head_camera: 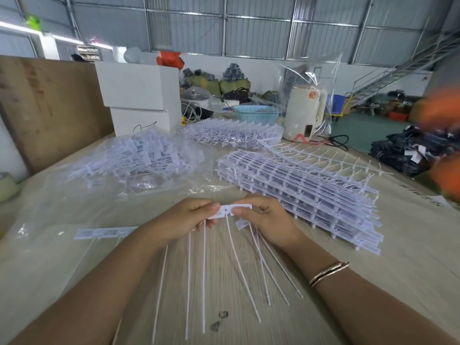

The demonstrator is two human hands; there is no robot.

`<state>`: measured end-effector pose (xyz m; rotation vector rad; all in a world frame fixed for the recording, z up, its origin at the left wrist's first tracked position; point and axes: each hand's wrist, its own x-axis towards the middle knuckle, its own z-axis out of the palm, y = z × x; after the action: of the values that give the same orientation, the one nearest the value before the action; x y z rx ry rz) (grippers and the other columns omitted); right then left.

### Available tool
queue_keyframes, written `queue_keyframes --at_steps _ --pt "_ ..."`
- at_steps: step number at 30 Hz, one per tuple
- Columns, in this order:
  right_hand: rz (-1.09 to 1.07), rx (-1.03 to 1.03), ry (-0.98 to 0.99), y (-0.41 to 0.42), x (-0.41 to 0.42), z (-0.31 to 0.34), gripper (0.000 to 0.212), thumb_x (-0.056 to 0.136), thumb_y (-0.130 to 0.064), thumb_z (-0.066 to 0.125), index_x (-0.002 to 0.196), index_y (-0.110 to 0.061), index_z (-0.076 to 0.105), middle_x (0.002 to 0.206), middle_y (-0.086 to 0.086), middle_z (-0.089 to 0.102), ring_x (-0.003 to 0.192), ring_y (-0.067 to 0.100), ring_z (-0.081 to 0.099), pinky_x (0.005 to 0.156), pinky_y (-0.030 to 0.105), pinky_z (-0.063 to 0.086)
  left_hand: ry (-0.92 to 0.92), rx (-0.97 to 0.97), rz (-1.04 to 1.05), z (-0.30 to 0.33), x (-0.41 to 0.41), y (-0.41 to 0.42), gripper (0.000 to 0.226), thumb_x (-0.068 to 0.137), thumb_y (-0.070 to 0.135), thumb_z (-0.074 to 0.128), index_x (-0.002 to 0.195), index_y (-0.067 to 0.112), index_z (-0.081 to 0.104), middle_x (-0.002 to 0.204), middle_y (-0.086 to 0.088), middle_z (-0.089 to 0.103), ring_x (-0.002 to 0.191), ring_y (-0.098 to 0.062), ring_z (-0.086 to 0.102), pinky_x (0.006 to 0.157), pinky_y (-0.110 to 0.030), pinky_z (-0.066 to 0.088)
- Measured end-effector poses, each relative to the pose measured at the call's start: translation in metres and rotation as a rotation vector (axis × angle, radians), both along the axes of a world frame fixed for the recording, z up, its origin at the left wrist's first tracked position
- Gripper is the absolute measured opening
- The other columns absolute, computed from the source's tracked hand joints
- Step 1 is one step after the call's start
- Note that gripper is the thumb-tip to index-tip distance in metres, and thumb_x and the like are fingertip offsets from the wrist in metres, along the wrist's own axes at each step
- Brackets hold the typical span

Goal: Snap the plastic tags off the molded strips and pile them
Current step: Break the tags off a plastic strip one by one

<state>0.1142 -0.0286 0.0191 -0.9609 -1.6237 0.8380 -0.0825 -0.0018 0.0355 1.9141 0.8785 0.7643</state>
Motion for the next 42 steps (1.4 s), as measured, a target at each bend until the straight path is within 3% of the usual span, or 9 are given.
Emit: queue_keyframes --at_steps 4,7,12,17,22,30,33,38,42 --pt "0.021 -0.026 0.089 -0.002 -0.001 0.001 0.012 0.082 -0.009 0.066 0.086 -0.018 0.074 0.082 -0.004 0.071 0.075 0.010 0.065 0.076 0.038 0.052 -0.078 -0.043 -0.049 0.000 0.001 -0.001 0.032 0.087 0.038 0.045 0.064 0.024 0.061 0.063 0.010 0.058 0.070 -0.020 0.044 0.066 -0.025 0.036" --pt "0.049 -0.010 0.158 -0.004 -0.002 0.003 0.013 0.079 -0.015 0.066 0.081 -0.024 0.076 0.082 -0.005 0.072 0.076 0.009 0.065 0.073 0.027 0.053 -0.124 -0.050 -0.077 -0.001 0.004 -0.002 0.029 0.084 0.041 0.045 0.068 0.023 0.061 0.064 0.010 0.058 0.067 -0.011 0.049 0.071 -0.031 0.035" --pt "0.055 0.023 0.244 -0.003 -0.002 0.004 0.031 0.085 0.000 0.059 0.077 -0.025 0.077 0.075 -0.007 0.071 0.065 0.005 0.059 0.063 0.016 0.047 -0.161 -0.003 -0.050 0.000 0.011 -0.006 0.027 0.090 0.034 0.042 0.072 0.024 0.060 0.065 0.011 0.060 0.061 -0.008 0.046 0.062 -0.017 0.038" --pt "0.026 0.032 0.155 -0.002 0.002 0.002 0.021 0.087 -0.002 0.060 0.075 -0.016 0.069 0.064 -0.010 0.066 0.057 0.002 0.056 0.056 0.012 0.045 -0.005 0.112 0.039 -0.003 0.013 -0.004 0.037 0.100 0.019 0.041 0.066 0.023 0.053 0.057 0.014 0.052 0.049 -0.004 0.042 0.052 -0.017 0.036" --pt "0.064 -0.081 0.345 0.004 0.001 0.001 0.008 0.079 -0.017 0.068 0.073 -0.018 0.073 0.069 -0.004 0.067 0.067 0.009 0.059 0.064 0.020 0.047 -0.056 0.161 0.092 -0.002 0.017 -0.006 0.032 0.100 0.016 0.040 0.070 0.021 0.052 0.057 0.016 0.055 0.049 0.002 0.041 0.051 -0.012 0.033" --pt "0.292 -0.172 0.535 0.005 0.007 0.003 0.018 0.082 -0.021 0.059 0.080 -0.005 0.069 0.074 0.016 0.063 0.075 0.028 0.058 0.069 0.041 0.048 -0.198 0.064 -0.069 0.001 0.029 -0.018 0.032 0.095 0.031 0.034 0.089 0.010 0.057 0.081 0.004 0.065 0.071 -0.018 0.053 0.065 -0.023 0.036" --pt "0.344 -0.192 0.540 0.005 0.008 0.002 0.023 0.088 -0.016 0.051 0.084 0.004 0.061 0.071 0.017 0.057 0.072 0.030 0.054 0.077 0.043 0.044 -0.230 0.039 -0.128 0.001 0.030 -0.019 0.037 0.092 0.033 0.033 0.093 0.005 0.056 0.084 0.007 0.067 0.071 -0.011 0.061 0.065 -0.014 0.040" --pt "0.223 -0.133 0.547 0.004 0.006 0.003 0.022 0.085 -0.015 0.059 0.084 0.007 0.062 0.074 0.020 0.059 0.071 0.029 0.057 0.072 0.038 0.048 -0.198 0.052 -0.025 -0.004 0.031 -0.013 0.032 0.097 0.030 0.035 0.091 0.007 0.058 0.082 0.005 0.068 0.073 -0.013 0.061 0.068 -0.023 0.040" --pt "0.003 -0.077 0.266 0.000 0.008 0.001 0.010 0.080 -0.017 0.065 0.071 -0.013 0.068 0.071 0.007 0.063 0.070 0.018 0.057 0.071 0.028 0.045 -0.054 0.121 0.097 -0.009 0.022 -0.006 0.038 0.099 0.026 0.043 0.065 0.027 0.060 0.058 0.011 0.056 0.053 -0.003 0.046 0.056 -0.019 0.036"
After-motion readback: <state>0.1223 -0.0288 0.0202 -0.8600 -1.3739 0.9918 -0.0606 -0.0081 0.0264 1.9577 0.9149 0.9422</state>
